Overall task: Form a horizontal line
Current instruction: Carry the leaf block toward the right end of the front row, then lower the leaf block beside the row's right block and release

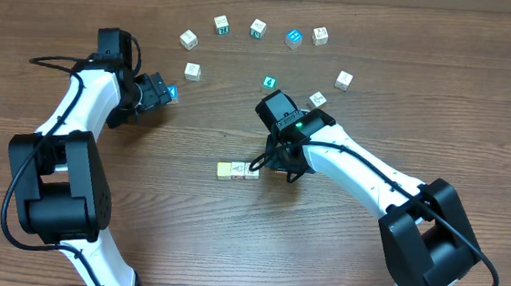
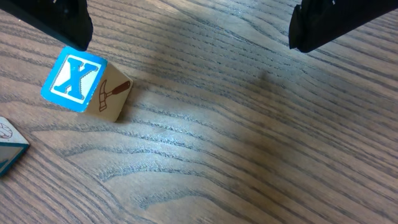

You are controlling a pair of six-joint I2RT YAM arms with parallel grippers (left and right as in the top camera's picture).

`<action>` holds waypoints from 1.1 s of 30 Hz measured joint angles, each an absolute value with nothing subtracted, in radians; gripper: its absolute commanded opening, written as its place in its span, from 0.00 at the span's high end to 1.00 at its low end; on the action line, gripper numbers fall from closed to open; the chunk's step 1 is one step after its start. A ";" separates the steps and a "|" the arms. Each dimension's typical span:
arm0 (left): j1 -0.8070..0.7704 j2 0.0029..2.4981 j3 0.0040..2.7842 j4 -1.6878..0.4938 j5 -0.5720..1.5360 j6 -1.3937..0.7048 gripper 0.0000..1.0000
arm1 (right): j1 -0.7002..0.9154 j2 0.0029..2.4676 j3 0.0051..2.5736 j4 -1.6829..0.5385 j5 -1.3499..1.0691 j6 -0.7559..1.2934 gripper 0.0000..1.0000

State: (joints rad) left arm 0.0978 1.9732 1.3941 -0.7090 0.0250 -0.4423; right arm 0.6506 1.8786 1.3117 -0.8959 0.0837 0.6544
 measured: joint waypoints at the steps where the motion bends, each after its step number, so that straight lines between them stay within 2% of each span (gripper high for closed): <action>1: 0.098 1.973 1.394 -0.709 0.025 -0.442 0.01 | 0.651 1.879 1.310 -0.892 0.083 0.654 0.81; 15: 0.098 1.973 1.394 -0.709 0.025 -0.442 0.01 | 0.651 1.879 1.268 -0.850 0.075 0.654 0.79; 17: 0.098 1.973 1.394 -0.709 0.025 -0.443 0.00 | 0.651 1.879 1.268 -0.848 0.070 0.655 0.74; 24: 0.098 1.973 1.394 -0.709 0.025 -0.443 0.01 | 0.651 1.879 1.268 -0.847 0.055 0.655 0.67; 27: 0.098 1.973 1.394 -0.709 0.025 -0.443 0.01 | 0.651 1.879 1.268 -0.847 0.049 0.656 0.58; 33: 0.098 1.973 1.394 -0.709 0.025 -0.442 0.01 | 0.651 1.879 1.268 -0.849 0.041 0.655 0.54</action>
